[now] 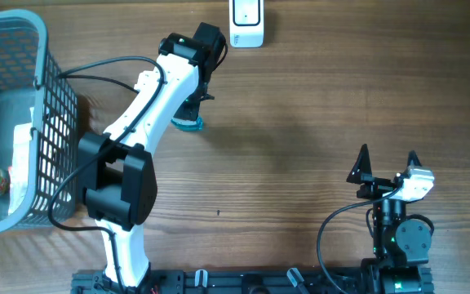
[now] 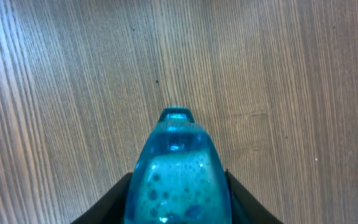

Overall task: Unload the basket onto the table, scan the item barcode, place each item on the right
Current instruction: 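Carry the bottle toward the scanner and set it on the table, then release the bottle and move the left gripper back over the basket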

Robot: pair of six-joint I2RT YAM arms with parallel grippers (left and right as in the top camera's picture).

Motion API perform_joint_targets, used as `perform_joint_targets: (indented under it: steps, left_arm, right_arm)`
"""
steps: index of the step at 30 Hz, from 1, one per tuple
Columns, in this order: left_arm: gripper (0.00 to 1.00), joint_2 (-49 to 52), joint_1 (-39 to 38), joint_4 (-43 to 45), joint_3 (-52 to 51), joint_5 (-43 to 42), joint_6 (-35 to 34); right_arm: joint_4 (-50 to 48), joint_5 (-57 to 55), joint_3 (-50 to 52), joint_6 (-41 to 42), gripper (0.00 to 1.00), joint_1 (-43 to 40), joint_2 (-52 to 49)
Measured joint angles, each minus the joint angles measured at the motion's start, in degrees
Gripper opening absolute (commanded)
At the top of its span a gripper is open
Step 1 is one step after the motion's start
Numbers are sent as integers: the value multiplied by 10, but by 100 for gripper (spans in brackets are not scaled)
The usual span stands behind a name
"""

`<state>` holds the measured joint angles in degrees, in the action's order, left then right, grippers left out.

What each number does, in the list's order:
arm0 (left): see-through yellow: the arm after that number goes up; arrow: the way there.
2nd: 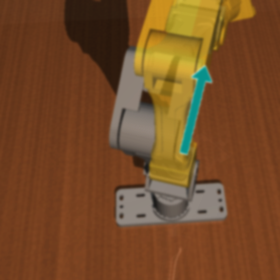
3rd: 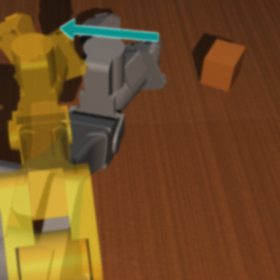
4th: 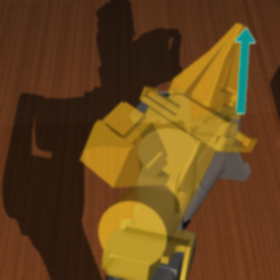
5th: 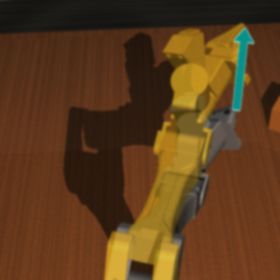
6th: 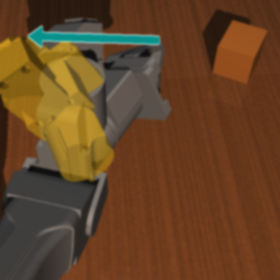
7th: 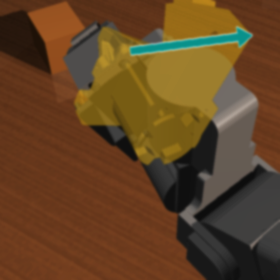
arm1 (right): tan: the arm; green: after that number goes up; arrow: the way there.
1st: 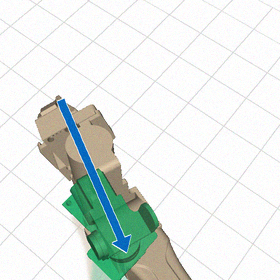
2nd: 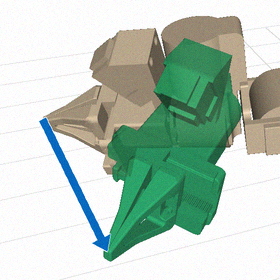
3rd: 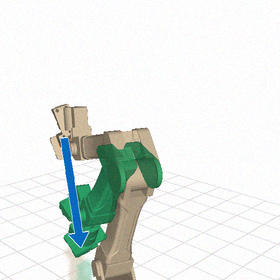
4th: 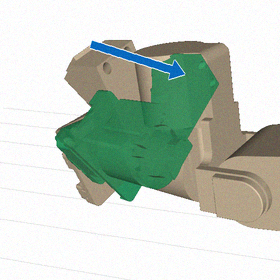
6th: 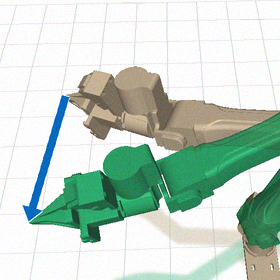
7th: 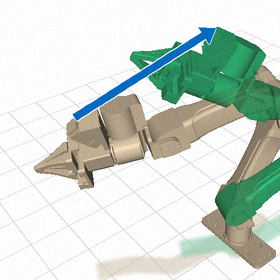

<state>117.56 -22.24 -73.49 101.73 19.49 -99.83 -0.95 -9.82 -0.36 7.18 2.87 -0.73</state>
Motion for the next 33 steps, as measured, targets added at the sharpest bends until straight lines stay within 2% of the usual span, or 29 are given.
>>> perform_joint_targets:
  steps: [1,16,18,19,26,33]
  left_arm:
    - [57,0,0,0,0,0,-2]
    - [84,-1,1,-8,0,-16,-3]
    - [93,-7,4,-9,0,-19,4]
    - [100,-12,6,-9,0,-20,8]
    - [100,-121,33,-1,0,-24,37]
    - [100,-269,62,6,2,-13,119]
  right_arm:
    - [0,0,0,0,100,0,0]
    - [0,0,0,0,100,0,0]
    - [0,0,0,0,100,0,0]
    - [0,0,0,0,100,0,0]
    - [0,0,0,0,100,0,0]
    - [0,0,0,0,100,0,0]
